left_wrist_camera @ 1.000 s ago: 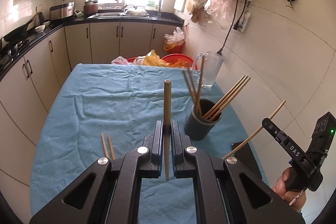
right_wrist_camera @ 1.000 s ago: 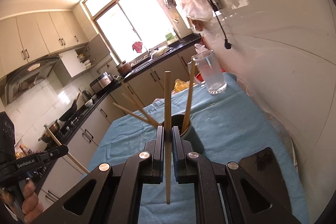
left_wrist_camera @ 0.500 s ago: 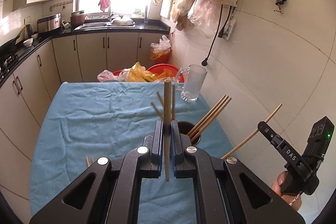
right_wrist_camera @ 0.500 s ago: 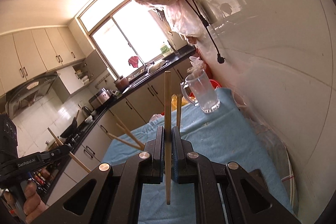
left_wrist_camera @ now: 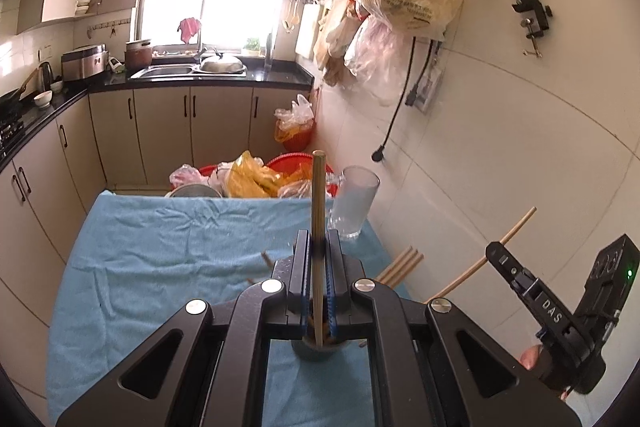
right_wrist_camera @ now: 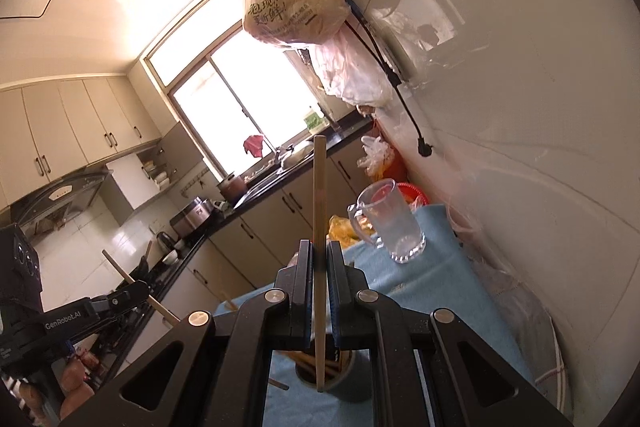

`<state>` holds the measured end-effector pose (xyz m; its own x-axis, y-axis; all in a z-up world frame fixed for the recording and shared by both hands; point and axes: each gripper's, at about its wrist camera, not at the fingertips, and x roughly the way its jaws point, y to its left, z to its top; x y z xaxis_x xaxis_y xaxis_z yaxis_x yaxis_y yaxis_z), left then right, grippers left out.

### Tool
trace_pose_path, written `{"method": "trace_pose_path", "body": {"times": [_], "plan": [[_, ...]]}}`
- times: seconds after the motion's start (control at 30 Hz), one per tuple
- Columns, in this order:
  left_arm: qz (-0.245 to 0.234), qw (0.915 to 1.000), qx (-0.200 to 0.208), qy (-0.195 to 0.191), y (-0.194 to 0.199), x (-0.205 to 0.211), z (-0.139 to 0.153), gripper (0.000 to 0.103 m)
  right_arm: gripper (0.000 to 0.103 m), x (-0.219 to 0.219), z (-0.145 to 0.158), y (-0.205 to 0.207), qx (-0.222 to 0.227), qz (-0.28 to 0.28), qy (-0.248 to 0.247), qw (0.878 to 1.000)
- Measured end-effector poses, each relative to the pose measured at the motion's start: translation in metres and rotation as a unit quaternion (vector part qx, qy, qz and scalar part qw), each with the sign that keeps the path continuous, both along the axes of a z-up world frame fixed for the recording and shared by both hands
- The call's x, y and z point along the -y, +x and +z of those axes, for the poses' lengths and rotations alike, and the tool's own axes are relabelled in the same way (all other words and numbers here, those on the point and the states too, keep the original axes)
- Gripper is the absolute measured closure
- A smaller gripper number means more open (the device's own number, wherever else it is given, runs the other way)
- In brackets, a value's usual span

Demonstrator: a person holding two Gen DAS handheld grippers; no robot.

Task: Organize utensils
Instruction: 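Lower the left tool's chopstick into the black cup while the right tool lowers its own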

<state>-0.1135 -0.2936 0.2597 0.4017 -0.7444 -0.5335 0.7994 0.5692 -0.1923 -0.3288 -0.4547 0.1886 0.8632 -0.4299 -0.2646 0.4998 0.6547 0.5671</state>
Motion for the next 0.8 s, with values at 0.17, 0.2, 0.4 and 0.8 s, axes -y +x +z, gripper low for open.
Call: {"method": "trace_pose_path", "body": {"times": [0.17, 0.2, 0.4, 0.8], "plan": [[0.001, 0.9999, -0.013, 0.004, 0.01, 0.017, -0.014, 0.097, 0.096, 0.008, -0.006, 0.02, -0.013, -0.005, -0.008, 1.0], [-0.001, 0.9999, -0.014, 0.006, 0.011, 0.019, -0.018, 0.097, 0.096, 0.009, -0.009, 0.024, -0.017, -0.005, -0.008, 1.0], [-0.007, 0.9993, -0.025, 0.027, 0.015, 0.03, -0.047, 0.097, 0.096, 0.01, -0.027, 0.043, -0.043, 0.003, -0.012, 0.999], [-0.007, 0.998, -0.029, 0.055, 0.018, 0.032, -0.085, 0.097, 0.096, 0.005, -0.065, 0.063, -0.077, 0.023, 0.015, 0.997]]}}
